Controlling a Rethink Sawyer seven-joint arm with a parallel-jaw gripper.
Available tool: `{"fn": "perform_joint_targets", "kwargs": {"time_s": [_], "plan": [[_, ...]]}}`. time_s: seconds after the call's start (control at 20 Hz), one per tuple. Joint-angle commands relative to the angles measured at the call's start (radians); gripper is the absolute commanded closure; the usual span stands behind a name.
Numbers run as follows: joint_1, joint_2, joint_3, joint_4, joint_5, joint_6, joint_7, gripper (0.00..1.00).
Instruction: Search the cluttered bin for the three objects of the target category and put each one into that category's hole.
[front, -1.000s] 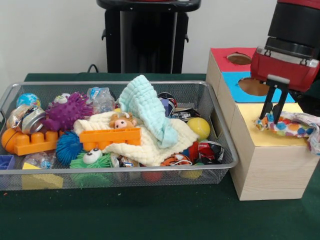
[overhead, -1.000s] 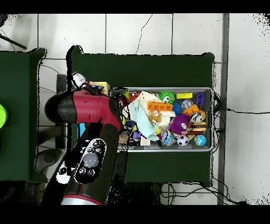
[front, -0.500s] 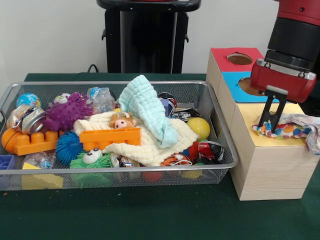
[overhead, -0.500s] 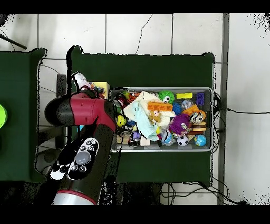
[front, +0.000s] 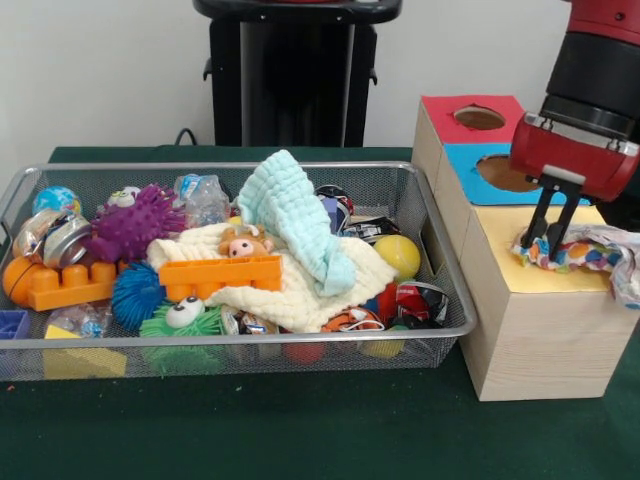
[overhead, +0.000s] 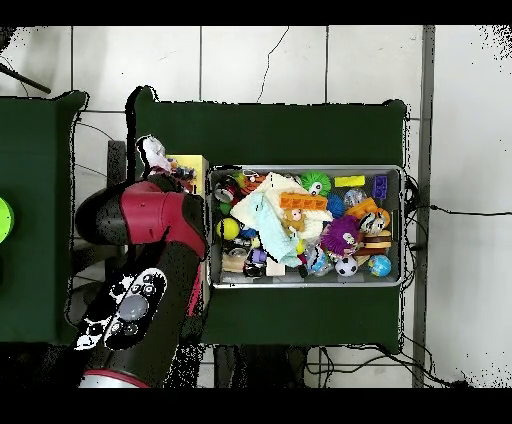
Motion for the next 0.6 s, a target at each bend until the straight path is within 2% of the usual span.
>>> {"fn": "perform_joint_targets", "kwargs": {"time_s": [0.05,0.35,0.6], "plan": [[0.022,0.068,0.029,0.039,0.045,0.047,0.24,1.0],[0.056,0.068,0.012,0.067,0.066,0.036,0.256,1.0],[0.069,0.092,0.017,0.081,0.092,-0.025,0.278,1.0]]}}
